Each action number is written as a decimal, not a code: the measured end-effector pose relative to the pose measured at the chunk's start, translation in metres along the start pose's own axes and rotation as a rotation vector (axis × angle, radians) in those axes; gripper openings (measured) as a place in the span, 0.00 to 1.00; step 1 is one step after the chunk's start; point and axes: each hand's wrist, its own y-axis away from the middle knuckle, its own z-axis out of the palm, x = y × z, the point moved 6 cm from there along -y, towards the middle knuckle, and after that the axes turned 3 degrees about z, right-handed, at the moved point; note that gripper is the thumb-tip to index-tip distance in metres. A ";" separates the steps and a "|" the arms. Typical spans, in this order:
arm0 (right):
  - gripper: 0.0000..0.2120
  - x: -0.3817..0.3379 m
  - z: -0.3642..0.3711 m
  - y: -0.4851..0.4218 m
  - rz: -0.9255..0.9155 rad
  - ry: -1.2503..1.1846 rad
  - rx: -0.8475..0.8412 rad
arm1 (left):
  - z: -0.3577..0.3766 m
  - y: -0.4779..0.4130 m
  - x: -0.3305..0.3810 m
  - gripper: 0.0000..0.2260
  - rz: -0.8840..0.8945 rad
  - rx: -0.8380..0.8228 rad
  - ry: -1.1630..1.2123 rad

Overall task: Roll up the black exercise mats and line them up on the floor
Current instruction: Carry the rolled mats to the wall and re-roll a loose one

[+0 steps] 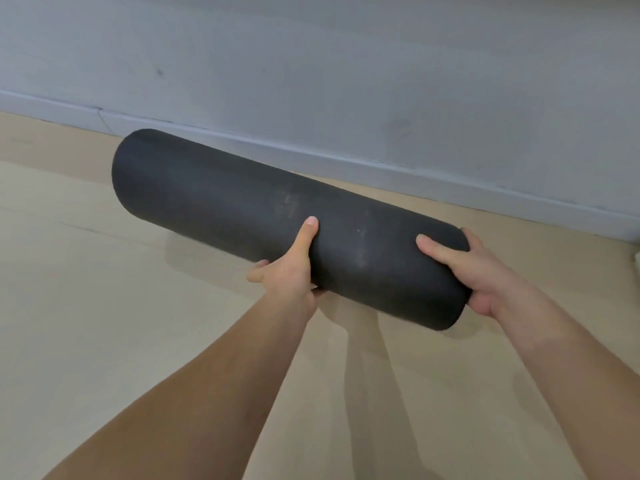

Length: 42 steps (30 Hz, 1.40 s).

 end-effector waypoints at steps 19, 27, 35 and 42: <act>0.72 -0.051 0.007 -0.042 -0.547 1.631 0.378 | 0.110 -0.026 0.018 0.26 0.098 -0.319 -0.612; 0.71 -0.064 0.009 -0.063 -0.532 1.575 0.330 | 0.057 -0.035 0.024 0.19 0.187 -0.316 -0.885; 0.71 -0.071 0.012 -0.055 -0.562 1.598 0.308 | 0.061 -0.023 0.004 0.25 0.173 -0.377 -0.821; 0.69 -0.103 0.004 -0.069 -0.601 1.568 0.296 | 0.071 -0.026 -0.018 0.31 0.183 -0.381 -0.860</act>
